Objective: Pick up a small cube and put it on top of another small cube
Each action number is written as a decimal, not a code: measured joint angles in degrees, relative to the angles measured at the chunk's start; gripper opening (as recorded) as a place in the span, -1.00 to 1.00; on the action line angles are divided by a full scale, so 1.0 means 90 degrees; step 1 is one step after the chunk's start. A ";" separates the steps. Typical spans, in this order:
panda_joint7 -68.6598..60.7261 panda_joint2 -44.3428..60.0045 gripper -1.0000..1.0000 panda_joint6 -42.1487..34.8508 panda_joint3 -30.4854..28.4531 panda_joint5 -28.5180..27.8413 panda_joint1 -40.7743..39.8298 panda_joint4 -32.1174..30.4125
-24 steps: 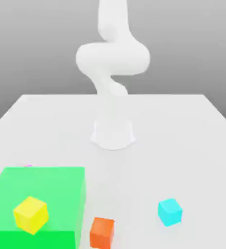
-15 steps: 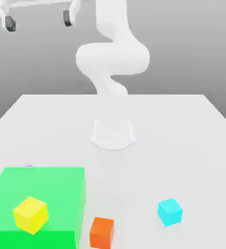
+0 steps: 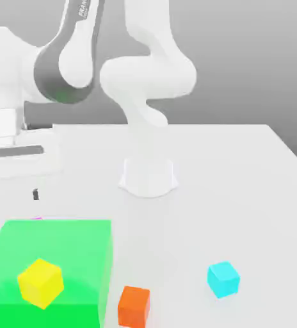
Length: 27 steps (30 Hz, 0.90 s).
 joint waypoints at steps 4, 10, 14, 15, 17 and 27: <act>-0.1192 0.0748 0.00 0.0449 -0.0162 0.0198 -0.0463 -0.0412; -0.2313 0.1459 0.00 0.0905 0.0382 0.0726 -0.0839 -0.0536; -0.3096 0.1935 0.00 0.1148 0.1271 0.1739 -0.1502 -0.0357; -0.3283 0.2052 0.00 0.1212 0.1512 0.1982 -0.1690 -0.0313; -0.3652 0.2287 0.00 0.1340 0.1992 0.2468 -0.2065 -0.0223; -0.4425 0.2806 -1.00 0.1644 0.3159 0.3477 -0.3011 -0.0036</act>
